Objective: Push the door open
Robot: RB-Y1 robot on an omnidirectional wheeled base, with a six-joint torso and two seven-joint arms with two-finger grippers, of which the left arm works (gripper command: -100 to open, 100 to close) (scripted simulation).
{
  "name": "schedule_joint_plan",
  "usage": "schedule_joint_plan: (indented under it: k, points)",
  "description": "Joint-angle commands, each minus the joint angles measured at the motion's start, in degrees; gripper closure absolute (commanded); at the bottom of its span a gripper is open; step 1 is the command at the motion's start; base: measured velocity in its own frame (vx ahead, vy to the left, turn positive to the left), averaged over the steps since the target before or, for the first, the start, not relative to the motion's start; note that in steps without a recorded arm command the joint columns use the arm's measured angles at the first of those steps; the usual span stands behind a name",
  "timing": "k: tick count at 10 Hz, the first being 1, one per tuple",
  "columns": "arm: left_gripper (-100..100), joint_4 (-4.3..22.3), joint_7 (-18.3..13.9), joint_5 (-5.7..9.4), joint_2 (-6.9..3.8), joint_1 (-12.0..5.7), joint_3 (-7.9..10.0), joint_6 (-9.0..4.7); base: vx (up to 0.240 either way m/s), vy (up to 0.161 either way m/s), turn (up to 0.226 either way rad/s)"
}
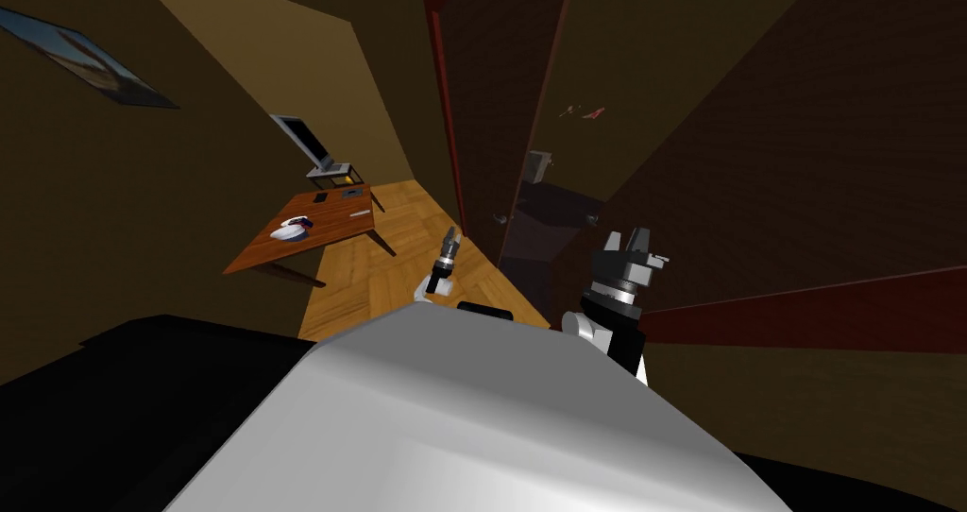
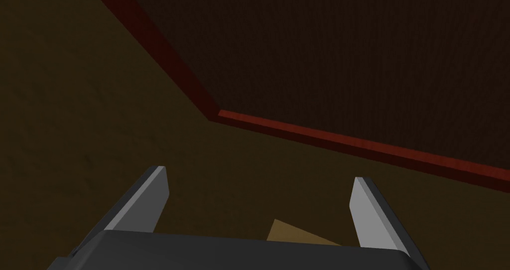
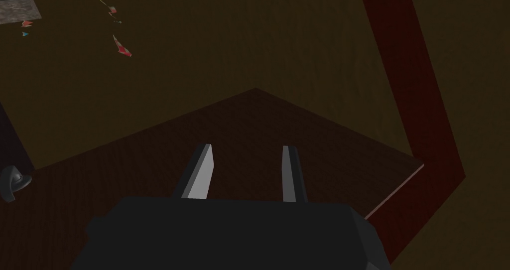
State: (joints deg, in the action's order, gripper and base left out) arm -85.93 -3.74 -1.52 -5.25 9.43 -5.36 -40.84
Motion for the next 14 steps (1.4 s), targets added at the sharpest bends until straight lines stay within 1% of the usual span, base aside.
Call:
schedule_joint_plan:
  k: [1, 3, 4, 6, 8, 13, 14]
  points:
    - [-100, 2.9, -0.5, -0.46, -0.06, -1.23, -0.32, -0.44, 0.084, 0.051, -0.126]
    - [-100, 6.0, -1.1, -0.98, -0.24, -2.67, -0.66, -0.99, 0.085, 0.055, -0.118]
    - [-100, 6.4, -1.1, -0.98, -0.24, -2.67, -0.66, -0.99, 0.060, 0.032, -0.029]
    - [-100, 9.5, -1.8, -1.50, -0.35, -4.10, -1.00, -1.54, 0.062, 0.026, -0.091]
    - [-100, 13.3, -2.4, -2.02, -0.47, -5.53, -1.34, -2.09, 0.088, 0.047, -0.123]
    - [-100, 21.7, -4.0, -3.28, -0.62, -9.04, -2.16, -3.43, 0.086, 0.060, -0.108]
    - [-100, 21.8, -4.0, -3.28, -0.62, -9.04, -2.16, -3.43, 0.048, 0.049, -0.030]
